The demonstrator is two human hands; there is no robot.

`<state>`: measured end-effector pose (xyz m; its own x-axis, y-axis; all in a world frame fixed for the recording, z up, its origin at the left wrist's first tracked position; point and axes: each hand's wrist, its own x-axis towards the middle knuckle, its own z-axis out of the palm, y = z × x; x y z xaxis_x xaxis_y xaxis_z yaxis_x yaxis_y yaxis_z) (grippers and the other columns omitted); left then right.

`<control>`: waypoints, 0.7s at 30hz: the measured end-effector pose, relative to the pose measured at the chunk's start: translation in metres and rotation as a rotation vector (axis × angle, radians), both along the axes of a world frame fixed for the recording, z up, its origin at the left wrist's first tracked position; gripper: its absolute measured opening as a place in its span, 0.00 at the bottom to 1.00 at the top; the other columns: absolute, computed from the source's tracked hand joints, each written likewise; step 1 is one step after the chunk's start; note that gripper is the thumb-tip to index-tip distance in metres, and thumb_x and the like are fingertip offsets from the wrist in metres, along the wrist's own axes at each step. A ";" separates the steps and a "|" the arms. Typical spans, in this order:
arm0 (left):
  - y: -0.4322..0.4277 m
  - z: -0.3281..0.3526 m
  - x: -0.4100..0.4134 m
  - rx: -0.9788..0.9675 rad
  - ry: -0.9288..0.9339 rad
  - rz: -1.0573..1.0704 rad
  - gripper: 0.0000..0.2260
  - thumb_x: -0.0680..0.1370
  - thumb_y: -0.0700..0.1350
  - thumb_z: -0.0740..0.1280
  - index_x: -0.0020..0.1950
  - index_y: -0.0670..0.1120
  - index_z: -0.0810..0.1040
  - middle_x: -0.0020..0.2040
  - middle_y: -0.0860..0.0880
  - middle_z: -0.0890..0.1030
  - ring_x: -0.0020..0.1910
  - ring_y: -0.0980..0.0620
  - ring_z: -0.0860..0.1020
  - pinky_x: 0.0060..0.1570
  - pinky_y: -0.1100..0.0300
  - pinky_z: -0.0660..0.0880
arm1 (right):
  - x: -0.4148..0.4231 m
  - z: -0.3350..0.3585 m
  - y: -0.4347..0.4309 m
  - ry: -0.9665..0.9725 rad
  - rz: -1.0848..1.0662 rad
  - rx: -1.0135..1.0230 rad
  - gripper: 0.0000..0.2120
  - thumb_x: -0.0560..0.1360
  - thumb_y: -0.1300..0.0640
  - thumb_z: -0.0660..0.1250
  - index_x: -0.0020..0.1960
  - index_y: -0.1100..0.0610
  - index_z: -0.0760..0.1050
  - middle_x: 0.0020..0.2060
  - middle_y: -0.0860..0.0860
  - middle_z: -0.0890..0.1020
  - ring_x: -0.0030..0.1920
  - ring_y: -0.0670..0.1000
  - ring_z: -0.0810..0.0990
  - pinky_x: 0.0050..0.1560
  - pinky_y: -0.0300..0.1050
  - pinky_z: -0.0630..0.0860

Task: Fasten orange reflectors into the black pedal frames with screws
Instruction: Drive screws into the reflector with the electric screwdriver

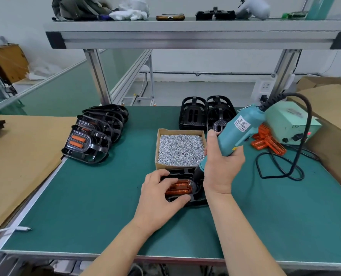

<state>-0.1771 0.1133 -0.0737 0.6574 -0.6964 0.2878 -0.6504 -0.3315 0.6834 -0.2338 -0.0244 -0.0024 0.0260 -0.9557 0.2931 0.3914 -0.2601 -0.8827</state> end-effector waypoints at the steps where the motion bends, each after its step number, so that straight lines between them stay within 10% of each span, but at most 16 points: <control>1: 0.000 0.000 0.000 0.001 -0.001 -0.002 0.31 0.65 0.69 0.66 0.59 0.51 0.83 0.61 0.58 0.69 0.66 0.56 0.65 0.70 0.56 0.64 | 0.001 0.000 0.000 0.002 -0.001 0.009 0.10 0.69 0.46 0.75 0.38 0.48 0.76 0.32 0.58 0.78 0.33 0.58 0.75 0.38 0.62 0.76; 21: 0.001 -0.003 0.002 -0.006 -0.014 -0.013 0.30 0.66 0.68 0.67 0.59 0.50 0.83 0.61 0.57 0.69 0.66 0.56 0.64 0.69 0.56 0.65 | 0.004 -0.002 0.001 0.014 0.024 -0.012 0.07 0.69 0.46 0.75 0.38 0.43 0.77 0.32 0.54 0.78 0.33 0.55 0.75 0.37 0.57 0.76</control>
<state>-0.1751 0.1145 -0.0766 0.6444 -0.7029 0.3011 -0.6639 -0.3189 0.6765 -0.2298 -0.0236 -0.0045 0.0526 -0.9512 0.3040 0.3850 -0.2616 -0.8851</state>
